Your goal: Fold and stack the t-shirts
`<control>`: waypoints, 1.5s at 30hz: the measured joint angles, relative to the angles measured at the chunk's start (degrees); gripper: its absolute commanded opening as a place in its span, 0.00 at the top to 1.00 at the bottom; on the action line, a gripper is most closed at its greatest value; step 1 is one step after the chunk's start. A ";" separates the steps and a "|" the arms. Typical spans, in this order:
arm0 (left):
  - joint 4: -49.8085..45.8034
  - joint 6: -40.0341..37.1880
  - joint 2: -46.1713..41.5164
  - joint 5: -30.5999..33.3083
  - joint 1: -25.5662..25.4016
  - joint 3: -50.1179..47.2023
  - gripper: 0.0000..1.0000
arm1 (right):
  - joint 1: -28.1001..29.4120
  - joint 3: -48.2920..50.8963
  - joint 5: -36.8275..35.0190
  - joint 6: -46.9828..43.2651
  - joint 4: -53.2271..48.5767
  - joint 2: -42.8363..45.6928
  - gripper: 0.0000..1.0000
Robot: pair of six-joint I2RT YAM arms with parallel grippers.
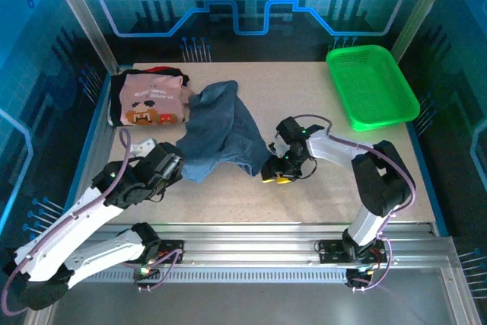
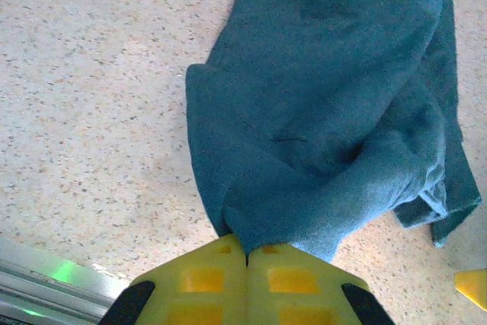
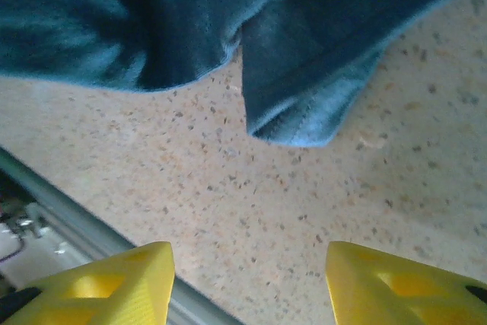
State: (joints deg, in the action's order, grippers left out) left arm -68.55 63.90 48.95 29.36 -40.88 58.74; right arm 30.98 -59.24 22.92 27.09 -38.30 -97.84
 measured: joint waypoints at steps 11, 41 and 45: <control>-2.27 -3.89 -2.40 0.22 4.76 0.04 1.00 | 4.66 -5.31 -15.02 -1.29 -1.16 -5.22 0.49; -3.13 -16.63 -4.68 -2.86 22.62 2.69 1.00 | -15.67 -2.43 -34.58 -3.17 -8.28 14.80 1.00; -1.62 -17.75 -3.87 -4.28 23.71 2.25 1.00 | -17.09 1.75 -33.81 -2.80 -8.41 15.26 1.00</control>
State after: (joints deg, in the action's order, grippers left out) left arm -70.17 46.15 45.08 25.08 -17.17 60.99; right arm 13.89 -57.49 -10.90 24.29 -46.72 -82.59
